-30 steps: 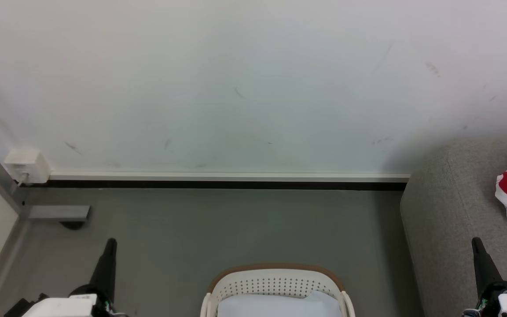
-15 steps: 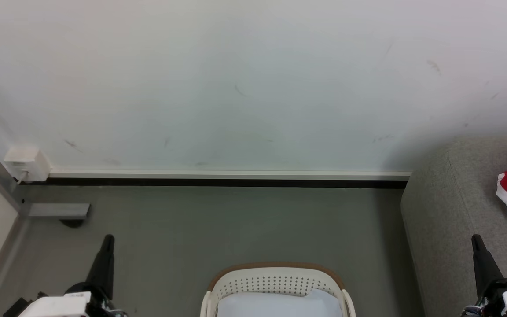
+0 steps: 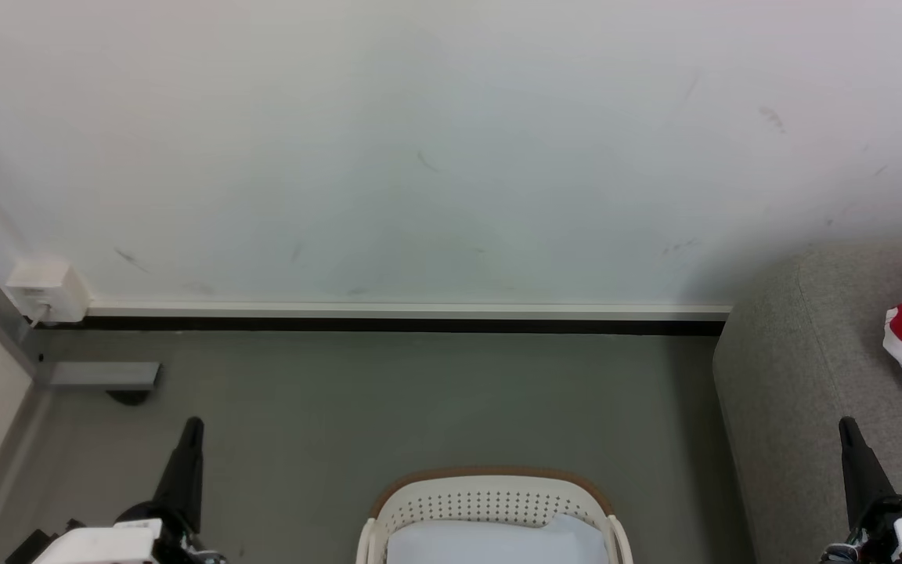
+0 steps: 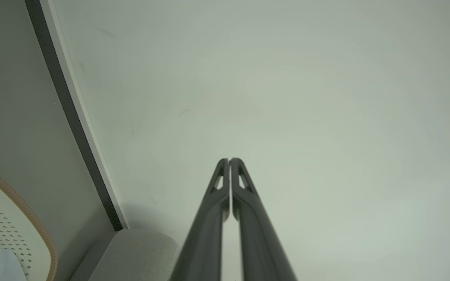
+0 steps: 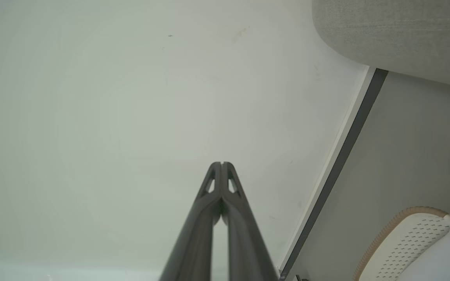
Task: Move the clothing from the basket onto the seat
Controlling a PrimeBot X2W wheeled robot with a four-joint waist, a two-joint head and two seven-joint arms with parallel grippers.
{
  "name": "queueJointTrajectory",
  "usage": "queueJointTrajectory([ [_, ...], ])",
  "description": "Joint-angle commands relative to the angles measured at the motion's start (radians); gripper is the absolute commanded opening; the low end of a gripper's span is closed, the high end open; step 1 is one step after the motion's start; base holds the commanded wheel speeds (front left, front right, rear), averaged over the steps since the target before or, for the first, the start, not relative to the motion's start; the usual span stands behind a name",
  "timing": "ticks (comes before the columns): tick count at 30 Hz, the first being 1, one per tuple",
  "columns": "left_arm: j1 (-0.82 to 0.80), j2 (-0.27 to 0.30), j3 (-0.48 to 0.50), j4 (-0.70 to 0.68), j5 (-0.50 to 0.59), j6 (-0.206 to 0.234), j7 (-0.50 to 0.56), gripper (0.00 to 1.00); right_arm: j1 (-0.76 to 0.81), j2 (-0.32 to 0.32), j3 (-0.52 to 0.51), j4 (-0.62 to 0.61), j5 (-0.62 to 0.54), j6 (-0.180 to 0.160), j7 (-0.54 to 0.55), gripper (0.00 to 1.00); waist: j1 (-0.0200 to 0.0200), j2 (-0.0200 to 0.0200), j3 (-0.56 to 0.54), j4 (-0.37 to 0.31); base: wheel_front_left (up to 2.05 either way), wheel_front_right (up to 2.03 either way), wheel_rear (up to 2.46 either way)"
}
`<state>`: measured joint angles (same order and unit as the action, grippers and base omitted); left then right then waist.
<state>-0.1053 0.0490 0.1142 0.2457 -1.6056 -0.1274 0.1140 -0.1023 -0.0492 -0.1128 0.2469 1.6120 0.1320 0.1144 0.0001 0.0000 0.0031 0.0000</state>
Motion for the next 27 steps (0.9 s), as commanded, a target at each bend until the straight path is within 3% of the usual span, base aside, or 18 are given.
queueJointTrajectory([
  [1,-0.007,0.002,0.003,-0.003,-0.013,-0.007,0.004,0.0,-0.013,-0.001,-0.004,-0.005,0.002,-0.002,0.003,0.0,-0.0001,0.0,0.0,0.0,0.0,0.0,0.0],
  [27,-0.007,0.002,0.002,-0.003,-0.013,-0.007,0.004,0.0,-0.013,-0.001,-0.004,-0.005,0.002,-0.002,0.003,0.0,-0.0001,0.0,0.0,0.0,0.0,0.0,0.0],
])
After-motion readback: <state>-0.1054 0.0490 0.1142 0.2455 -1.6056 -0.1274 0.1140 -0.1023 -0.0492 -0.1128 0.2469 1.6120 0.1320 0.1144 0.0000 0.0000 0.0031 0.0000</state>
